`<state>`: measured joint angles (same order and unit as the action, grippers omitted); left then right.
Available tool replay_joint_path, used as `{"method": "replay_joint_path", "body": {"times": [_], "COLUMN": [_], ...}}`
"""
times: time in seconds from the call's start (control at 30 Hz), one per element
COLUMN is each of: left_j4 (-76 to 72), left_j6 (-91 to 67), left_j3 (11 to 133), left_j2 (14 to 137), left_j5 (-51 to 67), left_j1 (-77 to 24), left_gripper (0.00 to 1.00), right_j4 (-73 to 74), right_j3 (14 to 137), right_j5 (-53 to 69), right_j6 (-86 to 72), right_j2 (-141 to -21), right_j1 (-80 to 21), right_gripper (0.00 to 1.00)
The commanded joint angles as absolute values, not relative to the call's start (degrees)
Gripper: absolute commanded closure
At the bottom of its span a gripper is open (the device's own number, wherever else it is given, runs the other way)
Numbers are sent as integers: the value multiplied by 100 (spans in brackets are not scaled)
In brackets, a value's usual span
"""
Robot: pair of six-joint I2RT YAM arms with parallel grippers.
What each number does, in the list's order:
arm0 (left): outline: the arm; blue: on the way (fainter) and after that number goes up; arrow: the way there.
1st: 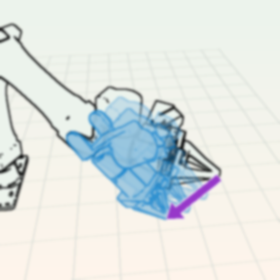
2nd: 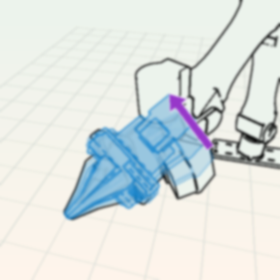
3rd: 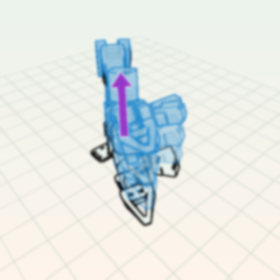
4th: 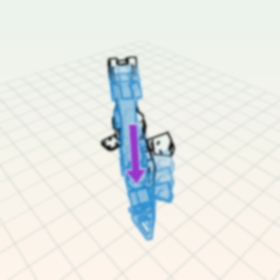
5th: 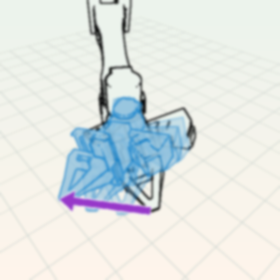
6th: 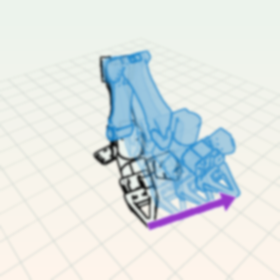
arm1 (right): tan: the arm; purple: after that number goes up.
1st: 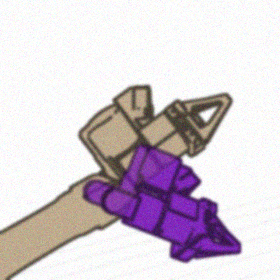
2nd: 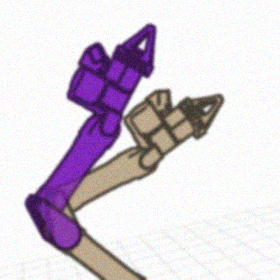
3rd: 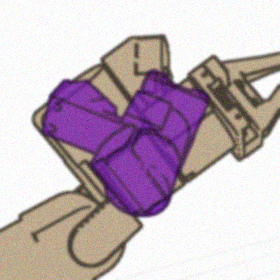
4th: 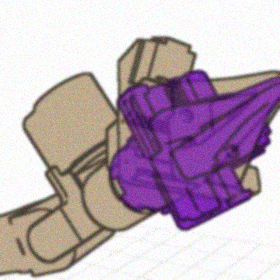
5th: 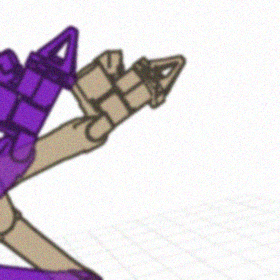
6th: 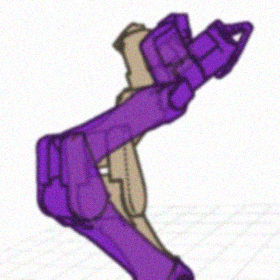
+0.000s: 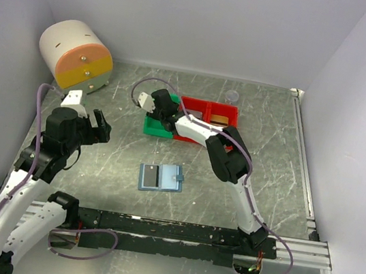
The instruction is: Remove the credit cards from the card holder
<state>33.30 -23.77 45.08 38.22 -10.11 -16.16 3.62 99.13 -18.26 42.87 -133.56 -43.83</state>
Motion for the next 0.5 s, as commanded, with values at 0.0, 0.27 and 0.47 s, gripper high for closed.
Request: {"method": "replay_joint_path", "body": {"times": [0.0,0.27,0.47], "left_j4": [3295,3262,3226], "left_j6": [-2270,-2197,-2172], "left_j3": [4504,4499,4481], "left_j2": [3850,3941,3979], "left_j5": [-819,-655,-525], "left_j1": [-1556,-1556,-1556], "left_gripper": [2,1,1], "right_j4": [373,187,52], "right_j3": [9914,9707,9686], "right_j5": [-1858,-1595,-1555], "right_j6": [4127,3964,3811], "right_j2": [-13276,-13008,-12848], "right_j1": [-4351,-4348,-4343], "right_gripper": [53,41,40]}}
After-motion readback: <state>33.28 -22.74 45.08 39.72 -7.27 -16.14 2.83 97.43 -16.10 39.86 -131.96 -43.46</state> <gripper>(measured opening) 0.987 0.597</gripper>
